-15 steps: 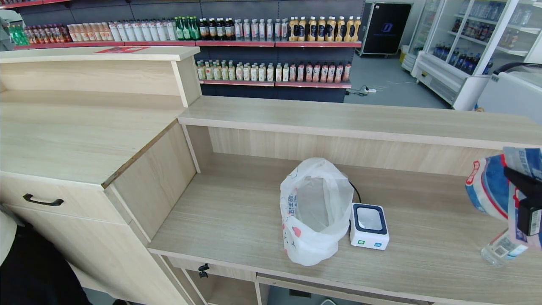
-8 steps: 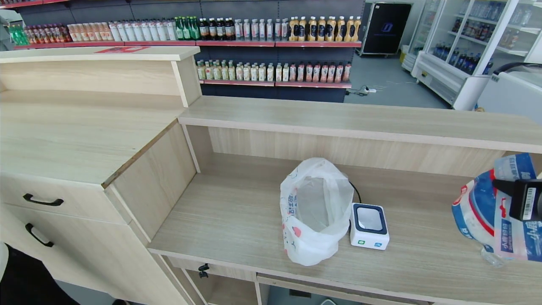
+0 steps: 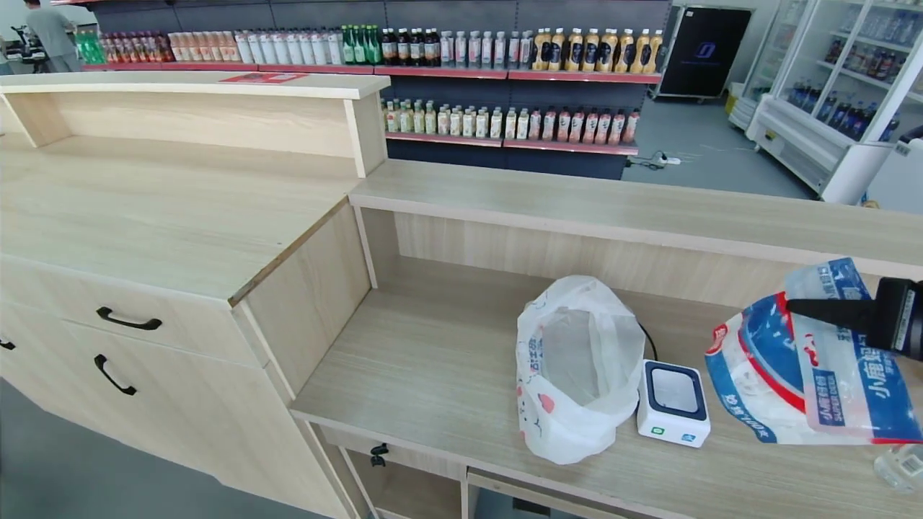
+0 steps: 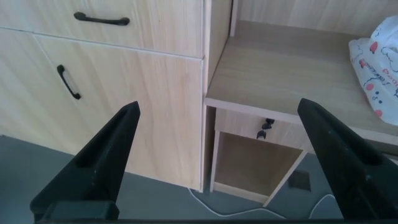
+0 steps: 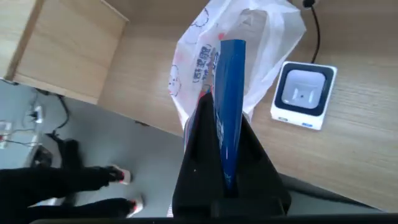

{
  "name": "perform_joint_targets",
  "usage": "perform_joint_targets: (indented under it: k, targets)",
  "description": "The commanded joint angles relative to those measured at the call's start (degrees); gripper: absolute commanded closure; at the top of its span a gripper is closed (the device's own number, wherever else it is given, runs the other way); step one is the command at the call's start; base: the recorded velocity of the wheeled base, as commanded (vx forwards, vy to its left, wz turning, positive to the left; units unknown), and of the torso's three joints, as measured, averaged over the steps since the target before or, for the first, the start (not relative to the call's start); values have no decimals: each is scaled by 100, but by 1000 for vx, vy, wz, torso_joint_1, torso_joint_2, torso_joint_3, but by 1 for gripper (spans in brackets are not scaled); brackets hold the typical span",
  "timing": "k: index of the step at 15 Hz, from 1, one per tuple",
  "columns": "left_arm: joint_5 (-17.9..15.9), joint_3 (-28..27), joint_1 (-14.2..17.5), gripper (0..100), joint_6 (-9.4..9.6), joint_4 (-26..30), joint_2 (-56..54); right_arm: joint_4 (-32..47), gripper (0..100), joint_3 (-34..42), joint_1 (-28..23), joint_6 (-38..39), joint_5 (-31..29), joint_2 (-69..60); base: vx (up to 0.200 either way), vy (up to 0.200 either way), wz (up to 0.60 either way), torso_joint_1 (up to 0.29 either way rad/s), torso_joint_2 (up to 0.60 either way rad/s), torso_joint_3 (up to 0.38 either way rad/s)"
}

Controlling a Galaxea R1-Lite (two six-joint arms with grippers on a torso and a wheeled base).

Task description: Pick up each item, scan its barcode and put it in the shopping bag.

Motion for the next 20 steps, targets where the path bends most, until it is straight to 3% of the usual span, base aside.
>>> perform_joint_targets:
  k: [1,7,11,20]
  targets:
    - [2,2,3,0,-3,-4,-2,67,100,-177,-600,448,762,380,0,0,0,0,0,0]
    - [2,2,3,0,-3,-4,-2,59,100,-783,-1848,1107,2115,1725,0,0,0,0,0,0]
    - [2,2,3,0,6,-4,-2,59,100,-1109,-1989,1880,2977,2173,0,0,0,0,0,0]
    - [2,2,3,0,-3,-4,-2,612,100,-1082,-2182,2434,3214,2683,0,0,0,0,0,0]
